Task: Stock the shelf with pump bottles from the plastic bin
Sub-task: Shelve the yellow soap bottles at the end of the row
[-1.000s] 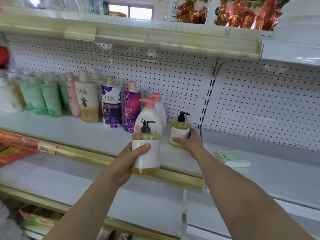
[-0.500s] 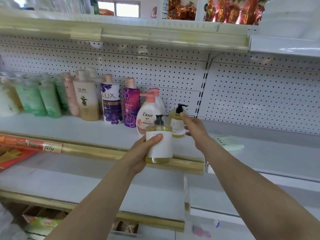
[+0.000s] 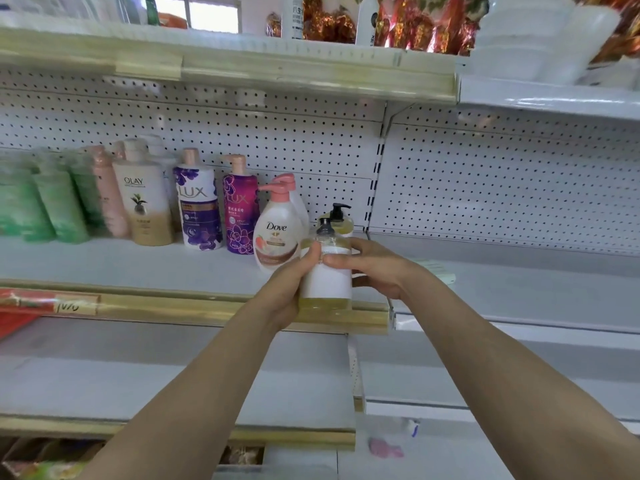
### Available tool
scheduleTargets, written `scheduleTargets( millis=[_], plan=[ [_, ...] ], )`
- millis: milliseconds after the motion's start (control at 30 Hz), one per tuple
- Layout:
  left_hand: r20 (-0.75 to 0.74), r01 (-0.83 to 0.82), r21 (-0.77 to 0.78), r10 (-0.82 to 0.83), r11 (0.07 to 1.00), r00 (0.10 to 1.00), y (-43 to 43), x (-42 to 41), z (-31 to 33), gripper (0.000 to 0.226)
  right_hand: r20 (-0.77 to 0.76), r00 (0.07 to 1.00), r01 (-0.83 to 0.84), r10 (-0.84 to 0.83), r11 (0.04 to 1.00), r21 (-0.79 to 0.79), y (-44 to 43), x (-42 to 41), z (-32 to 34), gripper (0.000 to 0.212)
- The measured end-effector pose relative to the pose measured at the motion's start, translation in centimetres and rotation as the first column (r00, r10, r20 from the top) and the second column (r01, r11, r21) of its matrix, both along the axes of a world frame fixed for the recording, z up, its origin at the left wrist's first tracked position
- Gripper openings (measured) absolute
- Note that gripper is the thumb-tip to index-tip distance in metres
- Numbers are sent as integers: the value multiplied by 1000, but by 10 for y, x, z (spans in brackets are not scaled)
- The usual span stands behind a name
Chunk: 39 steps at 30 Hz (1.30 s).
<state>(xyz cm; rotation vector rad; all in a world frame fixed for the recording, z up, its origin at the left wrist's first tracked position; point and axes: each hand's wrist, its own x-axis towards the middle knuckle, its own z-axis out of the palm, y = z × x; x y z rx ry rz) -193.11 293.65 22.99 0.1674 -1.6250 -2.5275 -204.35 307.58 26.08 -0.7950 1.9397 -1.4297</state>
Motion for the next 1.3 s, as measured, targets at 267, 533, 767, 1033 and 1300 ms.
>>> scheduleTargets(
  millis=[267,533,767,1033,1300],
  plan=[
    [-41,-596,-512,675,618,736,-56,-49,-4,95,-145,966,225,-213,972,69,-18,-36,-10,81],
    [-70,-572,-623,690,534,720,-82,-84,-17,100,-172,945,280,-279,960,-19,-21,-62,-41,79],
    [-56,-575,-680,750,454,659,-86,-95,-20,86,-283,923,265,-263,964,-31,-23,-83,-51,89],
    [-89,-603,-695,785,392,613,-81,-100,-20,82,-336,910,260,-243,966,6,-33,-92,-48,87],
    [-83,-594,-714,798,370,597,-78,-103,-20,83,-370,902,261,-221,963,60,-42,-104,-46,87]
  ],
)
